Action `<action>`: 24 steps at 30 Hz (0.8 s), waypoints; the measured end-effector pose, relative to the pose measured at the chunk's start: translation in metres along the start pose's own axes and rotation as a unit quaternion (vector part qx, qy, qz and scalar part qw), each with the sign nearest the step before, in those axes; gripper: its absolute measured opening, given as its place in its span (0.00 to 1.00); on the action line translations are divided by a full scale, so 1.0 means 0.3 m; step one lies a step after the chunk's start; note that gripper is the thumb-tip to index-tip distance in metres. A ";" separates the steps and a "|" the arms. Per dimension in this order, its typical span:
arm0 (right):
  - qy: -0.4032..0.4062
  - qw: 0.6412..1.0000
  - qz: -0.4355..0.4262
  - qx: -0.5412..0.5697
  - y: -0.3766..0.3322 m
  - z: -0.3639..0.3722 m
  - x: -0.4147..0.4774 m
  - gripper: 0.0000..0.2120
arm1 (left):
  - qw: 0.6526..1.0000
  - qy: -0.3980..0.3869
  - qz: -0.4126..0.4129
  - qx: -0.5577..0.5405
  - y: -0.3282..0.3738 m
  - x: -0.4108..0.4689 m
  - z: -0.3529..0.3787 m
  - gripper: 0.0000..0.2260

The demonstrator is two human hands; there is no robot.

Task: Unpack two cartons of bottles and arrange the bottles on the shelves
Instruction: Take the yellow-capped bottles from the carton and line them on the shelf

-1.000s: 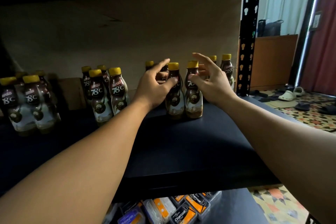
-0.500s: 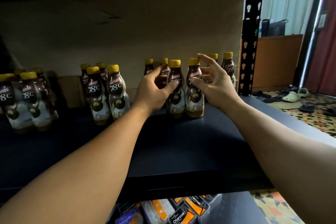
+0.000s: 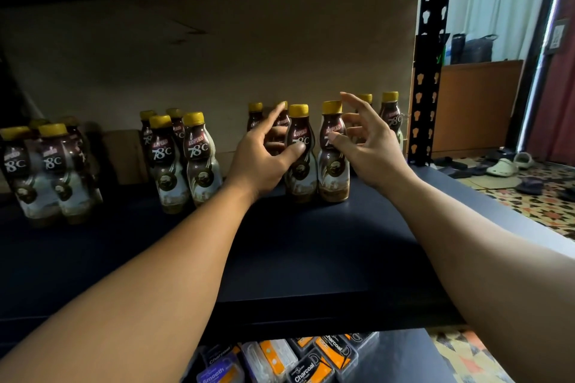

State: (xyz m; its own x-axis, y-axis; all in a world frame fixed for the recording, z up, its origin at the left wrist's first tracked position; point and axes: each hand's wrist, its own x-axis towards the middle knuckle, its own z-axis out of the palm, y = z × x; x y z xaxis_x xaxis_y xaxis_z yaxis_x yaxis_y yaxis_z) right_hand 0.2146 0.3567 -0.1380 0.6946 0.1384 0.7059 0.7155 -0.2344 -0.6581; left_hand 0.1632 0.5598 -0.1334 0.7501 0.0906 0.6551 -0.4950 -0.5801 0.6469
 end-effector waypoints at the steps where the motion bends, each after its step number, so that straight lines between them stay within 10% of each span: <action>1: 0.005 1.000 -0.005 -0.005 -0.005 -0.001 -0.001 0.32 | 1.000 0.000 0.003 0.006 0.003 0.001 0.000 0.33; 24: -0.003 0.999 -0.012 -0.032 0.014 0.000 0.010 0.28 | 0.997 -0.006 0.041 0.061 0.018 0.011 0.018 0.30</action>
State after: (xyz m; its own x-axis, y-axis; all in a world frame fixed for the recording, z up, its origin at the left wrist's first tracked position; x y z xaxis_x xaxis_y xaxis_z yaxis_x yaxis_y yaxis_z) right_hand 0.2197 0.3562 -0.1385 0.6774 0.1502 0.7201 0.7263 -0.2914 -0.6225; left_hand 0.1654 0.5525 -0.1299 0.7149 0.0293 0.6986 -0.4988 -0.6788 0.5389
